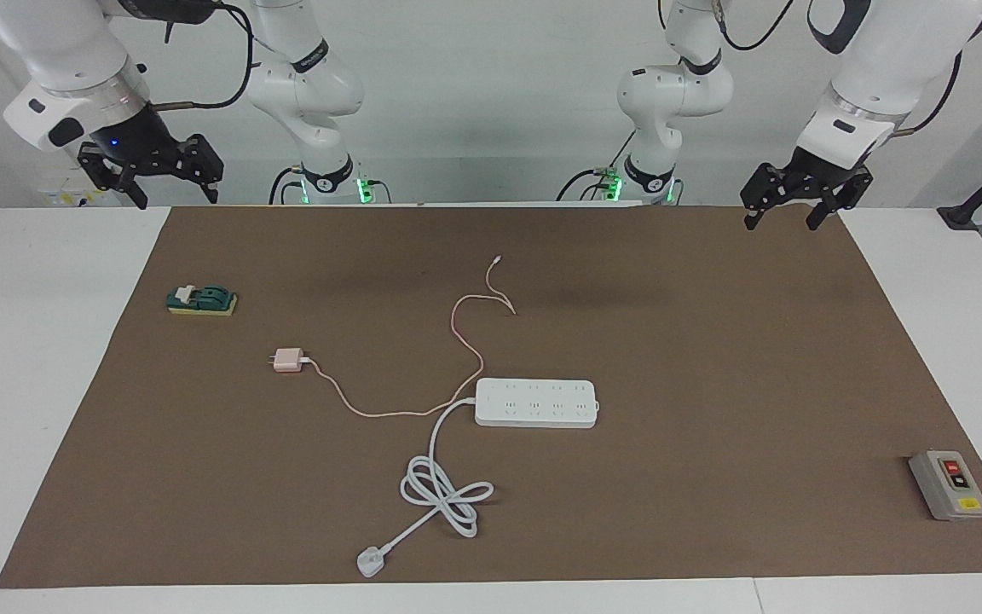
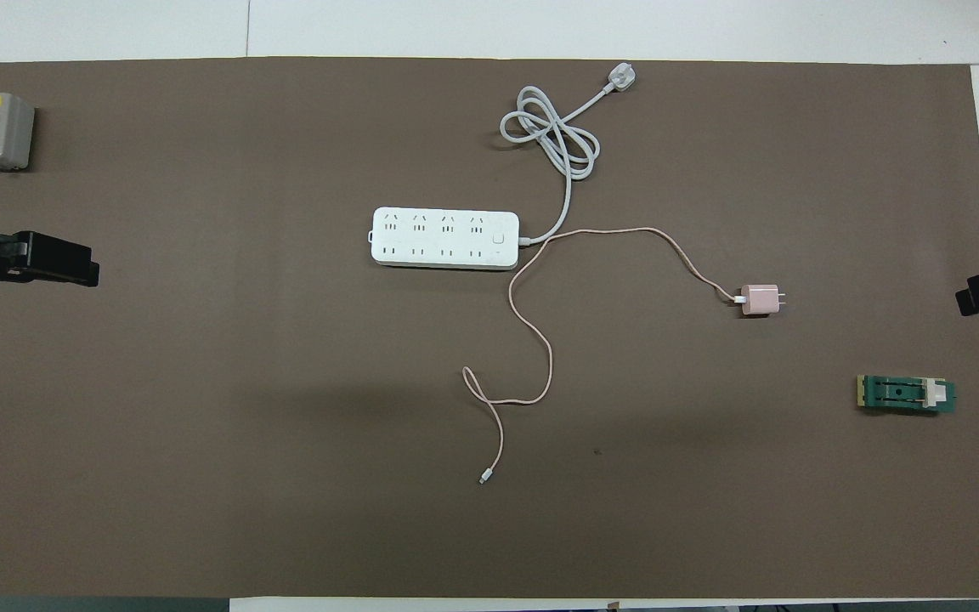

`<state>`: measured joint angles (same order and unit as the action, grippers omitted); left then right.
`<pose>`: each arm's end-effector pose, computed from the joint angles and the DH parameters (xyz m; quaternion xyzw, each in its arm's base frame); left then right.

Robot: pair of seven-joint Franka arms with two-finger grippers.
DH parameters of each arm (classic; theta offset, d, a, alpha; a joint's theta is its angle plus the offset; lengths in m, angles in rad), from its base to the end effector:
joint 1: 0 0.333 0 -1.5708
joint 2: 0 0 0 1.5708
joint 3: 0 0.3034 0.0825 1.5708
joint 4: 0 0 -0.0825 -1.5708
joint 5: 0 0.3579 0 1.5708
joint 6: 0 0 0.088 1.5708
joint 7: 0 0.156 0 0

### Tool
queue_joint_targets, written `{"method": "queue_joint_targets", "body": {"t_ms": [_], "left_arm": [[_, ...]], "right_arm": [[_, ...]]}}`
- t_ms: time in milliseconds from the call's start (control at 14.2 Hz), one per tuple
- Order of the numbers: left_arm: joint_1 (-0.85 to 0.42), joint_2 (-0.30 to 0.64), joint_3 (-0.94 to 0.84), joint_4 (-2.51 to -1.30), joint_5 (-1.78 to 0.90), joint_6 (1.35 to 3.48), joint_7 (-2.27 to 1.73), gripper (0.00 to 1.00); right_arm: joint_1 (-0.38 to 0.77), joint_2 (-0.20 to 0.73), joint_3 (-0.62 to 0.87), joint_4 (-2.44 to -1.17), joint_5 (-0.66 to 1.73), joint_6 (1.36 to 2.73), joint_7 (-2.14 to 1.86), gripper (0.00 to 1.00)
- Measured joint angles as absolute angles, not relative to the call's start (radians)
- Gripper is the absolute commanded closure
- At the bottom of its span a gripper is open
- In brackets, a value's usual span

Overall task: Plug charger into power strip
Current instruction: 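Move the left gripper toward the power strip while the right gripper approaches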

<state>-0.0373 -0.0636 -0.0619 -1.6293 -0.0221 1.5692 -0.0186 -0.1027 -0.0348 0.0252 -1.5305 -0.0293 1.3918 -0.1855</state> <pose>0.5062 -0.0547 0.5696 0.9991 -0.0403 0.0012 0.0092 0.4921 -0.0430 0.5840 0.9972 0.0520 -0.0534 0.0080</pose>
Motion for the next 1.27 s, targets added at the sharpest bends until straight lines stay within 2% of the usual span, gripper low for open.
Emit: {"method": "queue_joint_targets", "body": {"t_ms": [775, 1268], "left_arm": [[-0.037, -0.063, -0.061, -1.649, -0.033, 1.617, 0.100, 0.00], [-0.023, -0.059, -0.053, -1.802, -0.400, 1.727, 0.139, 0.00]], "right_arm": [[-0.104, -0.035, 0.025, -1.531, -0.029, 1.392, -0.185, 0.00], [-0.123, -0.035, 0.016, -1.534, -0.028, 1.394, -0.137, 0.00]]}}
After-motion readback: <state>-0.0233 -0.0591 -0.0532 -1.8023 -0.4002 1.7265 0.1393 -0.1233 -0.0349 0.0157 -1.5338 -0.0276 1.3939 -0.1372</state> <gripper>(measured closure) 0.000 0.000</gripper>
